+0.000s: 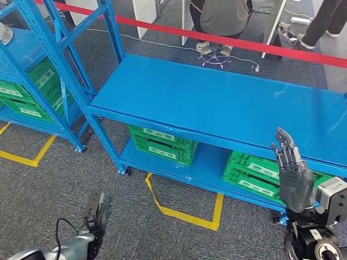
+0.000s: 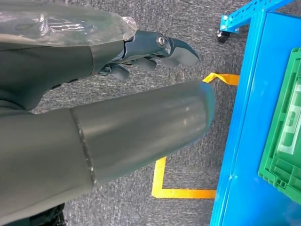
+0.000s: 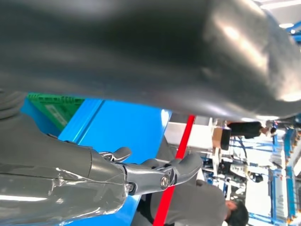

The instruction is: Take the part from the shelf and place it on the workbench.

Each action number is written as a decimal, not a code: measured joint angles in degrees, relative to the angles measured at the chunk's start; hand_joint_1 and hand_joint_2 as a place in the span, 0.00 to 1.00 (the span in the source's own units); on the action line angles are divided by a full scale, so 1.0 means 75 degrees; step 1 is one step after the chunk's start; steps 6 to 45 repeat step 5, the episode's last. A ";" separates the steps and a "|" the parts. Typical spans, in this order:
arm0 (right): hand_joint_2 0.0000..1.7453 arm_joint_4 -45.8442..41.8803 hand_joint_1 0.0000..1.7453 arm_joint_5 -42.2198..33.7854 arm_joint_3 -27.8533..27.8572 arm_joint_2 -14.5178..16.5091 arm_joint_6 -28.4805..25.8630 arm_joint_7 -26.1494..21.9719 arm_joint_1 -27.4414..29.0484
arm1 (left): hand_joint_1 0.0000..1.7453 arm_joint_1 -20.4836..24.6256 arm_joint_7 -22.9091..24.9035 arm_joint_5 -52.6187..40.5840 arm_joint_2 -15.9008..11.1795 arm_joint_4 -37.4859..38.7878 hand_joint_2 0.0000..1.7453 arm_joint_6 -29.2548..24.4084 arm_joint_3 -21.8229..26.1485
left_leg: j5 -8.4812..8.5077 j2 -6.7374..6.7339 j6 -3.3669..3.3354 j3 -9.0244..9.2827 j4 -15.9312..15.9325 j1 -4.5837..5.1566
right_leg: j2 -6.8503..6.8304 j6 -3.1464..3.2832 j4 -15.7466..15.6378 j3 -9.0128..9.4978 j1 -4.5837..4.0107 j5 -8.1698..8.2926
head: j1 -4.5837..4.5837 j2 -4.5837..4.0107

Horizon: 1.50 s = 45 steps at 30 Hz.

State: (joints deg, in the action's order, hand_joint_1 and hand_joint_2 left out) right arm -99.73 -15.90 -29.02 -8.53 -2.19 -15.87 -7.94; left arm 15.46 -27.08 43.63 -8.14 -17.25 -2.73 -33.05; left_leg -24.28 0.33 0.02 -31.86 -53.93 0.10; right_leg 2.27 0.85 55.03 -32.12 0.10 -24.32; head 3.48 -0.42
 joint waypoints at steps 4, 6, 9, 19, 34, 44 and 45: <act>0.00 0.0000 0.00 0.0009 0.0010 0.0001 -0.0003 0.0000 -0.0001 | 0.00 -0.0005 0.0000 -0.0001 0.0013 0.0000 0.00 0.0000 0.0000 | -0.0013 0.0003 -0.0025 0.0000 -0.0004 0.0001 | 0.0000 -0.0029 -0.0037 0.0022 0.0002 0.0012 | -0.0010 0.0000; 0.00 0.0000 0.00 0.0009 0.0011 0.0001 -0.0003 0.0000 -0.0001 | 0.00 -0.0004 0.0000 -0.0001 0.0014 0.0000 0.00 0.0000 0.0000 | -0.0014 0.0003 -0.0027 0.0000 -0.0005 0.0001 | 0.0001 -0.0033 -0.0039 0.0022 0.0002 0.0012 | -0.0010 0.0000; 0.00 0.0000 0.00 0.0009 0.0011 0.0001 -0.0003 0.0000 -0.0001 | 0.00 -0.0004 0.0000 -0.0001 0.0014 0.0000 0.00 0.0000 0.0000 | -0.0014 0.0003 -0.0027 0.0000 -0.0005 0.0001 | 0.0001 -0.0033 -0.0039 0.0022 0.0002 0.0012 | -0.0010 0.0000; 0.00 0.0000 0.00 0.0009 0.0011 0.0001 -0.0003 0.0000 -0.0001 | 0.00 -0.0004 0.0000 -0.0001 0.0014 0.0000 0.00 0.0000 0.0000 | -0.0014 0.0003 -0.0027 0.0000 -0.0005 0.0001 | 0.0001 -0.0033 -0.0039 0.0022 0.0002 0.0012 | -0.0010 0.0000; 0.00 0.0000 0.00 0.0009 0.0011 0.0001 -0.0003 0.0000 -0.0001 | 0.00 -0.0004 0.0000 -0.0001 0.0014 0.0000 0.00 0.0000 0.0000 | -0.0014 0.0003 -0.0027 0.0000 -0.0005 0.0001 | 0.0001 -0.0033 -0.0039 0.0022 0.0002 0.0012 | -0.0010 0.0000; 0.00 0.0000 0.00 0.0009 0.0011 0.0001 -0.0003 0.0000 -0.0001 | 0.00 -0.0004 0.0000 -0.0001 0.0014 0.0000 0.00 0.0000 0.0000 | -0.0014 0.0003 -0.0027 0.0000 -0.0005 0.0001 | 0.0001 -0.0033 -0.0039 0.0022 0.0002 0.0012 | -0.0010 0.0000; 0.00 0.0000 0.00 0.0009 0.0011 0.0001 -0.0003 0.0000 -0.0001 | 0.00 -0.0004 0.0000 -0.0001 0.0014 0.0000 0.00 0.0000 0.0000 | -0.0014 0.0003 -0.0027 0.0000 -0.0005 0.0001 | 0.0001 -0.0033 -0.0039 0.0022 0.0002 0.0012 | -0.0010 0.0000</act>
